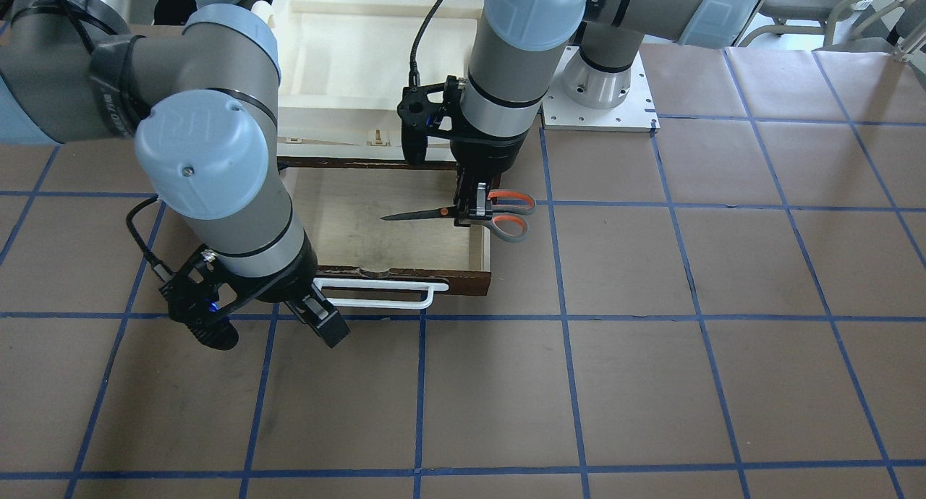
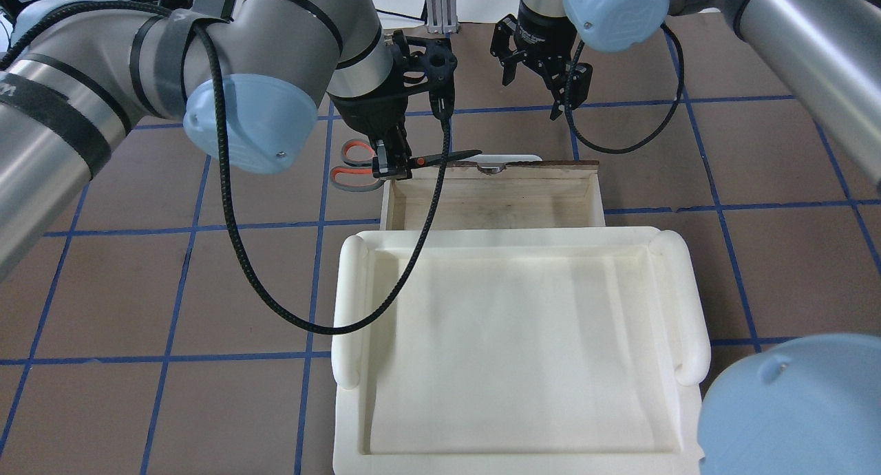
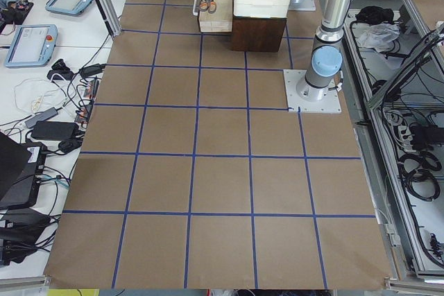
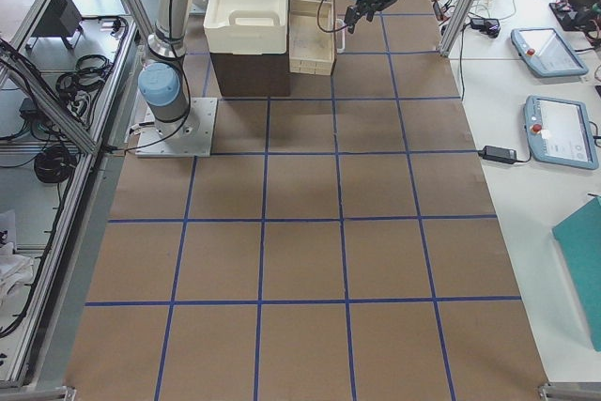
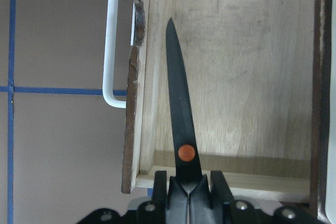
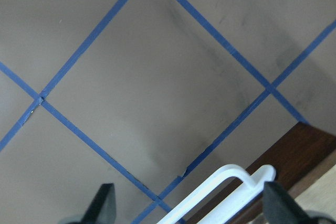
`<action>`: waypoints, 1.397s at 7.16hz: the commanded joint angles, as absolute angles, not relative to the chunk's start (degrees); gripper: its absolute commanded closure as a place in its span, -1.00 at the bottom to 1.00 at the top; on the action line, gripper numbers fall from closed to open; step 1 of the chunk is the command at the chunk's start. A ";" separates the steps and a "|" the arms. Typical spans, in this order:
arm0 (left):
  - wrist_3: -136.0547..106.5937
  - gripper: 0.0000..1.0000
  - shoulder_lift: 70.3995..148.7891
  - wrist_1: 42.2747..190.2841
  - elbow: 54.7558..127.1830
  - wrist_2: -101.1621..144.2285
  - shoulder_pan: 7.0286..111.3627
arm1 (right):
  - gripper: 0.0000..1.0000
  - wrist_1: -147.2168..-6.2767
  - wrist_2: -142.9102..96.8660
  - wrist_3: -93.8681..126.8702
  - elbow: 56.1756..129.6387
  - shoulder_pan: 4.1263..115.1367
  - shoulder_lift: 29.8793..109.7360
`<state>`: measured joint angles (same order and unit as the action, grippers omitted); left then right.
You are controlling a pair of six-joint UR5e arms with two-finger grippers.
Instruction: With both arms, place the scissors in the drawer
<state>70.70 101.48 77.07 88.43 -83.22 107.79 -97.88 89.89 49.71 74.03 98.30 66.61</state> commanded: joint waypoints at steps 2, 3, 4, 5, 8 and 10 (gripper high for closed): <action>65.84 1.00 106.68 73.83 87.37 -83.23 113.72 | -1.00 -98.00 93.95 30.49 75.06 97.38 70.83; 64.09 1.00 107.40 73.48 87.19 -83.23 115.12 | -1.00 -97.91 94.04 25.36 75.15 97.21 72.67; 62.85 1.00 108.19 73.04 87.10 -83.15 116.09 | -1.00 -97.74 93.09 20.35 75.15 96.16 73.82; 62.75 1.00 108.45 73.12 87.19 -83.06 116.54 | -1.00 -97.04 93.25 12.12 75.15 95.20 74.87; 60.66 1.00 109.94 73.47 87.19 -82.18 117.42 | -1.00 -94.74 90.37 5.73 76.63 93.96 76.64; 59.25 1.00 110.48 73.83 87.10 -82.35 119.00 | -1.00 -95.97 89.91 5.37 76.64 94.39 77.87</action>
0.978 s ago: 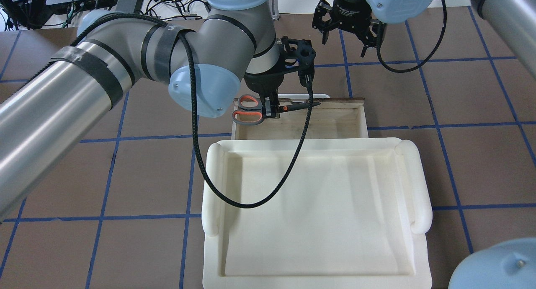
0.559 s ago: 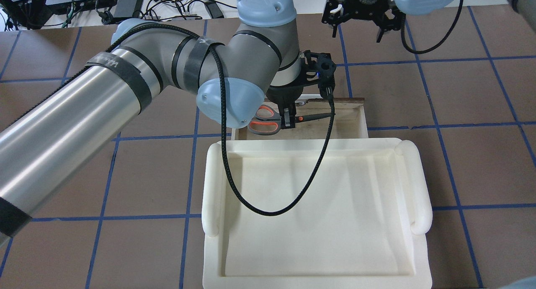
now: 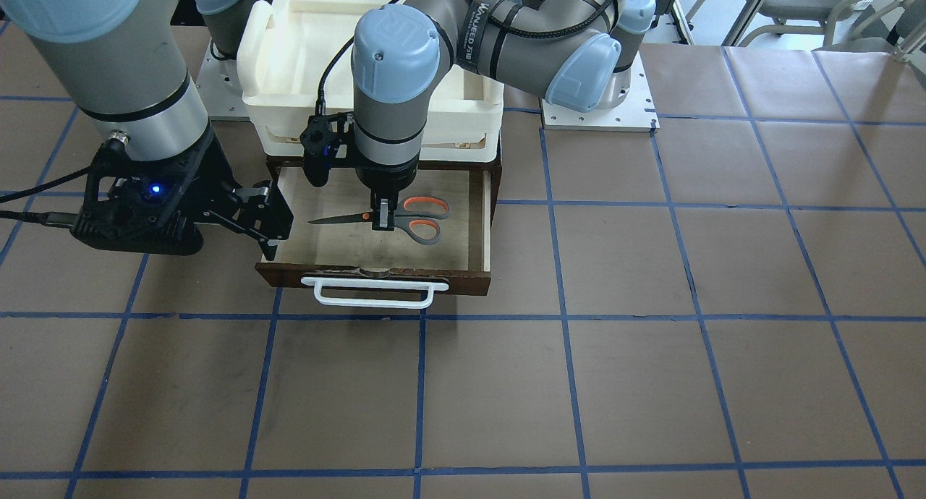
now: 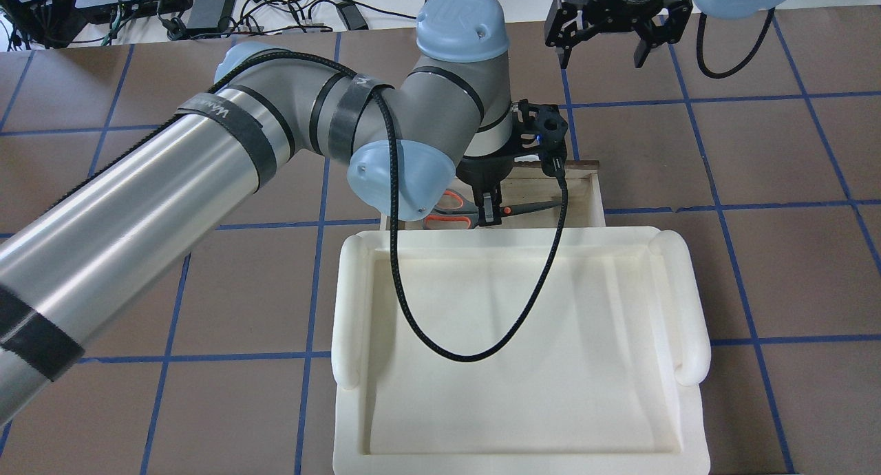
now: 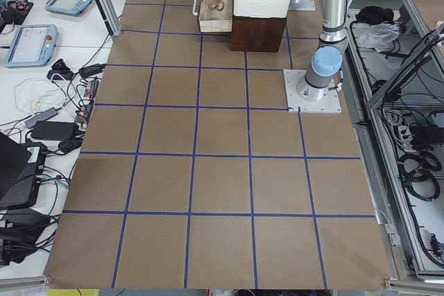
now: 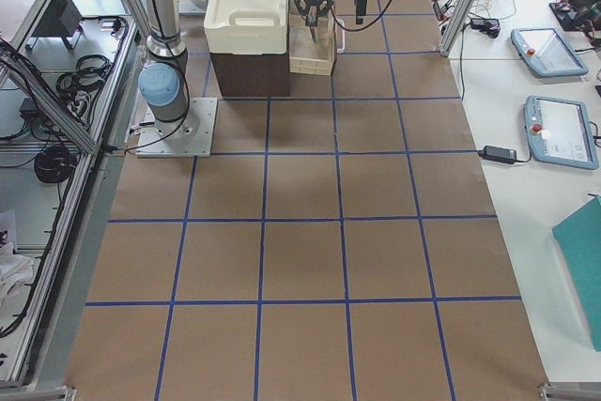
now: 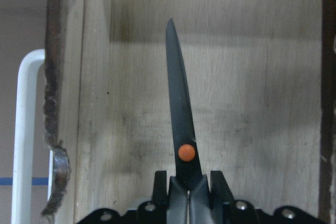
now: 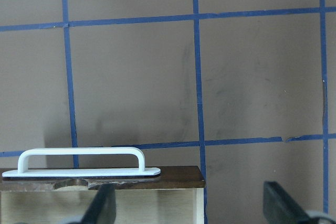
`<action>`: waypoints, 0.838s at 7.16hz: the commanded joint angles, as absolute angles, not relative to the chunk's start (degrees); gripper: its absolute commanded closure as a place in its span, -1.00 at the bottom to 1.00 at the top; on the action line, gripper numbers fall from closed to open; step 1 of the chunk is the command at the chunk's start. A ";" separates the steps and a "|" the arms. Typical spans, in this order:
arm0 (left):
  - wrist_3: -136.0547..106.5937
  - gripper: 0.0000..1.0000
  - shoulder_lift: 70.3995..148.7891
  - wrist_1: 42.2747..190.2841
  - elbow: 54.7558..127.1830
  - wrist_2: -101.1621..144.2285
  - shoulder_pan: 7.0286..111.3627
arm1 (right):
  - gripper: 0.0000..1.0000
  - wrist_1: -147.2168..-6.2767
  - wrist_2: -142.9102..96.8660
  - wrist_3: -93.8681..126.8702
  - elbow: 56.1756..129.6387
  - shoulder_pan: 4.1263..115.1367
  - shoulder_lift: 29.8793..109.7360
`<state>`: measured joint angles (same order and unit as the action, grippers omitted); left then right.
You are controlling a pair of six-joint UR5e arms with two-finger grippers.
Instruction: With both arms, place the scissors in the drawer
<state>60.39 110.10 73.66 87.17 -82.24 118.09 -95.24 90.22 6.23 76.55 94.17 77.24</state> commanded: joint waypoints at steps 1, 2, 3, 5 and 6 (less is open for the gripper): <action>58.89 1.00 110.57 73.74 87.19 -82.35 119.00 | -1.00 -95.19 89.91 5.36 76.64 94.39 78.39; 58.63 1.00 110.65 73.74 87.27 -82.18 119.00 | -1.00 -95.10 90.78 5.27 76.99 94.39 79.36; 58.45 1.00 110.65 73.74 87.36 -82.18 119.09 | -1.00 -95.18 89.40 5.10 77.78 94.57 79.71; 57.92 -0.58 110.57 73.57 87.98 -82.18 119.36 | -1.00 -95.62 89.38 5.10 78.92 94.31 80.06; 57.92 -0.93 110.57 73.74 87.98 -82.26 119.36 | -1.00 -95.54 89.30 5.27 79.01 94.39 80.16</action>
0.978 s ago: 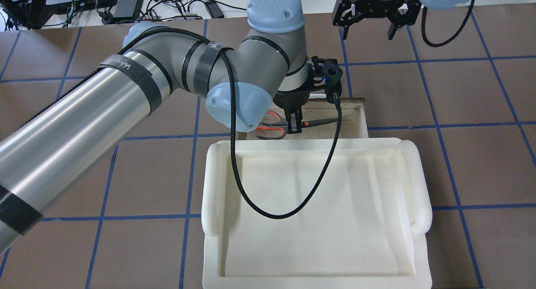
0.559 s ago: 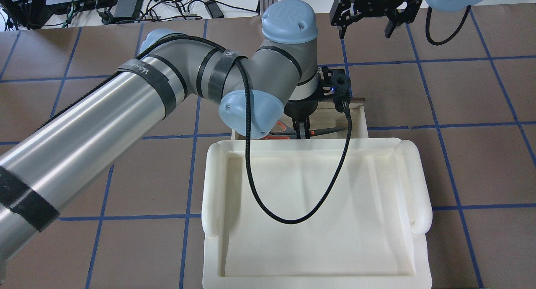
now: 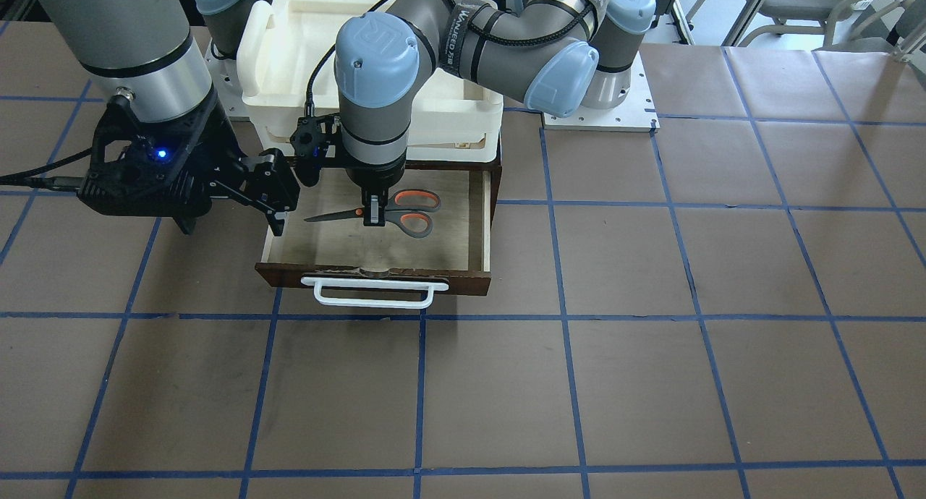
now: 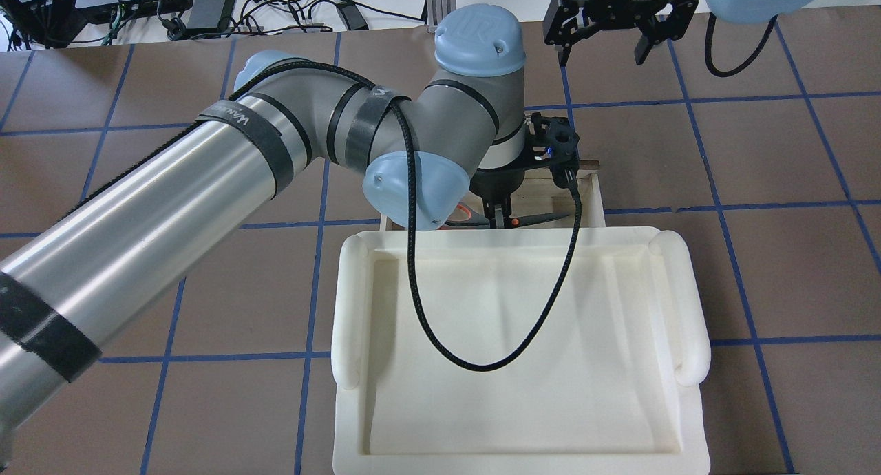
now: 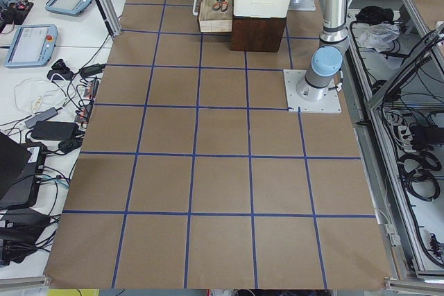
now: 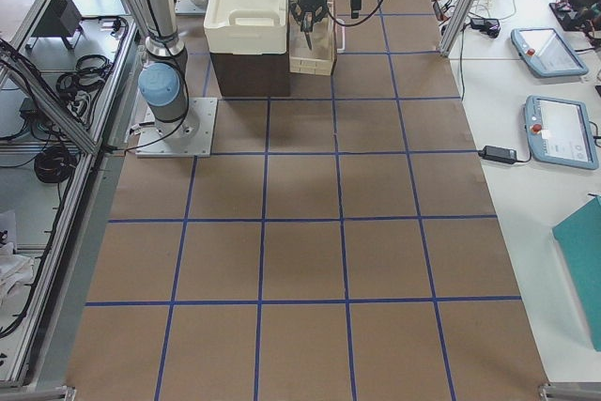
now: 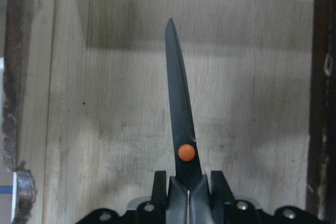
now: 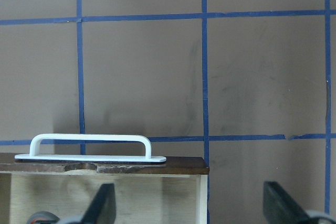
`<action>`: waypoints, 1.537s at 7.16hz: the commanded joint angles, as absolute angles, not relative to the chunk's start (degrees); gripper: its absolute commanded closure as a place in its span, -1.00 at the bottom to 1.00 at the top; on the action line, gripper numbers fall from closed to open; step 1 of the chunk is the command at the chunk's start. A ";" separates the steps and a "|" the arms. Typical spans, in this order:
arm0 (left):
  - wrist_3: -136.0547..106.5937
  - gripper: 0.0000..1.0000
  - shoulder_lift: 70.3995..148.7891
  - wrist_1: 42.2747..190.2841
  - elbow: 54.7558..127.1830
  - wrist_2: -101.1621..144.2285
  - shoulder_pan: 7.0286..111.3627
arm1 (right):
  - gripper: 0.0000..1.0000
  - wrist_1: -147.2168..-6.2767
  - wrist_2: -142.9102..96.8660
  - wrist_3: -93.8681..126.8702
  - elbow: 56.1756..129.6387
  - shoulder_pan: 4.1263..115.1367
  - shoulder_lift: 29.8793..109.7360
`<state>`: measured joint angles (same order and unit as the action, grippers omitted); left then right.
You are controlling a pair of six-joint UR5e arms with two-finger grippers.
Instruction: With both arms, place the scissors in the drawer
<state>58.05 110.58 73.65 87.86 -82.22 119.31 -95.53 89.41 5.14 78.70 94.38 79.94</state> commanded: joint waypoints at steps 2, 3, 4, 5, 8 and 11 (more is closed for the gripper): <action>57.92 -0.99 110.57 73.83 87.89 -82.35 119.36 | -1.00 -95.54 89.38 5.27 78.93 94.31 80.16; 57.92 -0.99 110.31 73.74 87.89 -82.35 119.36 | -1.00 -95.62 89.38 5.27 78.93 94.39 80.16; 57.83 -0.99 108.74 73.04 87.46 -82.44 118.92 | -1.00 -95.45 89.56 5.27 79.01 94.31 80.16; 57.66 -0.99 107.24 72.95 86.84 -82.53 117.18 | -1.00 -95.28 89.73 5.27 79.01 94.31 80.16; 45.67 -0.99 101.45 70.76 86.84 -82.53 106.30 | -1.00 -95.19 89.83 5.27 79.01 94.39 80.16; 9.69 -1.00 94.59 65.66 86.92 -92.92 102.92 | -1.00 -94.57 90.09 5.62 79.01 94.39 80.16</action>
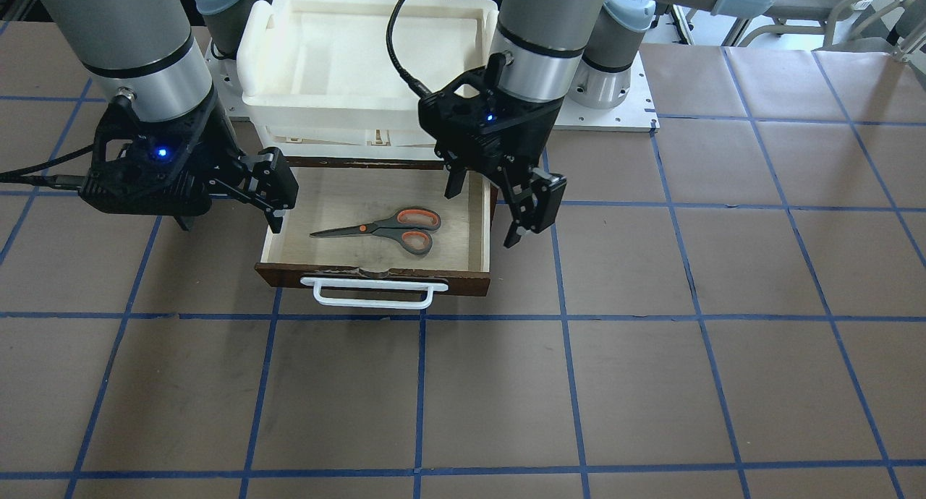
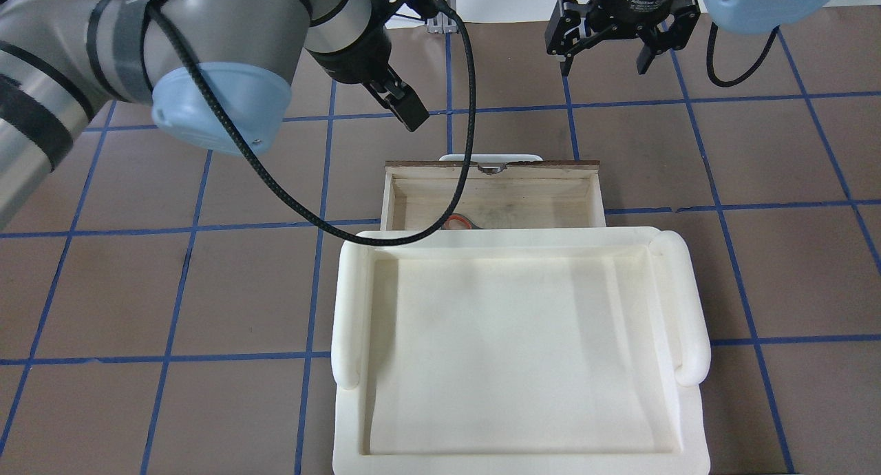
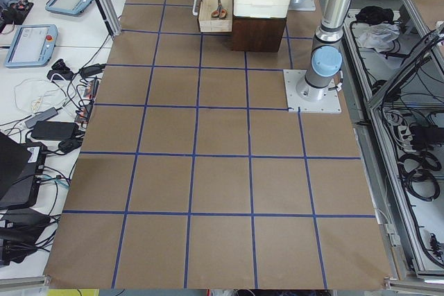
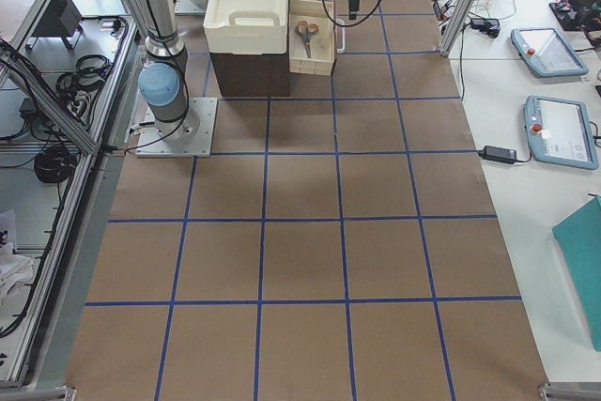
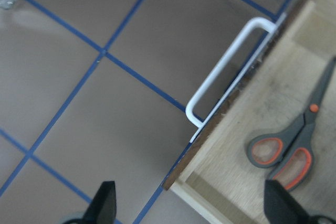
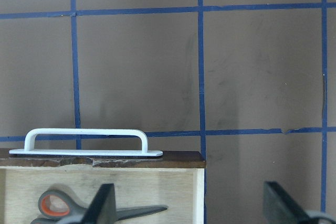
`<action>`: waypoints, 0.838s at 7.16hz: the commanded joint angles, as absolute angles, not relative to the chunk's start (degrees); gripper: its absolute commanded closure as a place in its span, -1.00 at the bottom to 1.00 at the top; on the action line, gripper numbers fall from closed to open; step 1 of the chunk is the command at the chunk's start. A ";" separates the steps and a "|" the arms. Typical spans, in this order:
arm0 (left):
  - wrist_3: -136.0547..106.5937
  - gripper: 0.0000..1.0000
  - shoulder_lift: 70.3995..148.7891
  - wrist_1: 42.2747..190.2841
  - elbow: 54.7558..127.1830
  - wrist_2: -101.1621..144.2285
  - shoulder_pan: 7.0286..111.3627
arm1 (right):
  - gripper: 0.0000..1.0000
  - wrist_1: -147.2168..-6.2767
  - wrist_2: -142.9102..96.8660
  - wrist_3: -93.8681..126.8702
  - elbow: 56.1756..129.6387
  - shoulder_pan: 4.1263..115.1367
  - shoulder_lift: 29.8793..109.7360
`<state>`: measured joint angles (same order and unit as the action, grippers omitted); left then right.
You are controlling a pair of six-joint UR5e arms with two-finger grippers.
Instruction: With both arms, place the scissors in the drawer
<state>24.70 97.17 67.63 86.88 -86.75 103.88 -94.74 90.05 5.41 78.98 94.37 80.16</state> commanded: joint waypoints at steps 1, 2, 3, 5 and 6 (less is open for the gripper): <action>0.62 -1.00 93.00 66.44 87.01 -96.03 102.57 | -1.00 -94.48 90.09 5.62 79.01 94.39 80.16; -3.56 -1.00 91.07 70.97 86.92 -97.28 99.87 | -1.00 -94.22 90.09 5.62 79.01 94.39 80.24; -5.87 -1.00 89.75 77.02 86.84 -96.77 97.76 | -1.00 -94.04 90.09 5.63 79.10 94.39 80.33; -14.21 -1.00 88.51 89.23 86.84 -95.55 94.85 | -1.00 -94.22 90.00 5.54 81.02 94.39 81.56; -14.76 -1.00 87.90 94.43 86.14 -89.45 93.70 | -1.00 -94.22 90.17 5.62 81.38 94.39 81.82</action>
<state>-12.69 88.58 87.69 86.64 -94.29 95.27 -94.21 90.03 5.57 80.70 94.39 81.34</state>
